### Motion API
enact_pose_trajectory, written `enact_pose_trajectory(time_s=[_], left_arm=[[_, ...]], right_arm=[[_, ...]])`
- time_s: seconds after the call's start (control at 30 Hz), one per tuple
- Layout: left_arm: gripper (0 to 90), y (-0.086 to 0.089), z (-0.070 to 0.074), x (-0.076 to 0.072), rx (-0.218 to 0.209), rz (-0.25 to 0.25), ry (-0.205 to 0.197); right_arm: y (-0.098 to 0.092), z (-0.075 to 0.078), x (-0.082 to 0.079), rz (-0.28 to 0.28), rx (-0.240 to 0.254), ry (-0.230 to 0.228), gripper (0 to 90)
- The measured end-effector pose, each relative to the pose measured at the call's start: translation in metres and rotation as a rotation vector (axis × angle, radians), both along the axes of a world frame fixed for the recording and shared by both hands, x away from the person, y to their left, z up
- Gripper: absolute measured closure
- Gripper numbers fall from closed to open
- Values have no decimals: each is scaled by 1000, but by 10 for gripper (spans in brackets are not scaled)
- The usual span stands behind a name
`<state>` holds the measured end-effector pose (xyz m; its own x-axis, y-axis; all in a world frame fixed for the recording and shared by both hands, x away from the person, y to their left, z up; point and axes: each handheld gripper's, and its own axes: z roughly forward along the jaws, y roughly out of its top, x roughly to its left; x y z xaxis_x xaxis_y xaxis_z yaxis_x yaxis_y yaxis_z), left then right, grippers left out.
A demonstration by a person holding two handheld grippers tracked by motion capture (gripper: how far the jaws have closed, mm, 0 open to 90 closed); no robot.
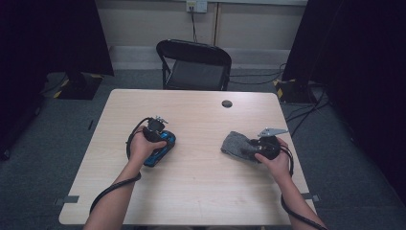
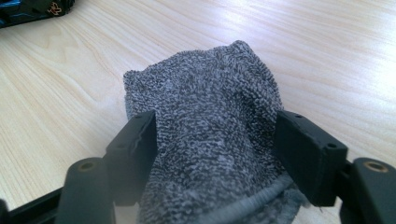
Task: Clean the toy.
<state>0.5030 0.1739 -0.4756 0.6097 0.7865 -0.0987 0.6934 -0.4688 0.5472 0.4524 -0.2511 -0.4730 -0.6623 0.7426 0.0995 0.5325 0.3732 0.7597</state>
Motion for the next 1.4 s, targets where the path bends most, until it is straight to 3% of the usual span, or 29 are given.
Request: enact_pose_trajectory(time_s=[0.47,0.93,1.4], left_arm=[[213,7,22,-9,-31,-3,-13],[204,10,30,-21,-73,-16,-11],[168,6,36,-33,-120,-69,-2]], right_arm=[[6,7,-1,15,-4,-2,240],[14,16,-3,45,-4,-6,215],[23,22,-4,80,9,3,158]])
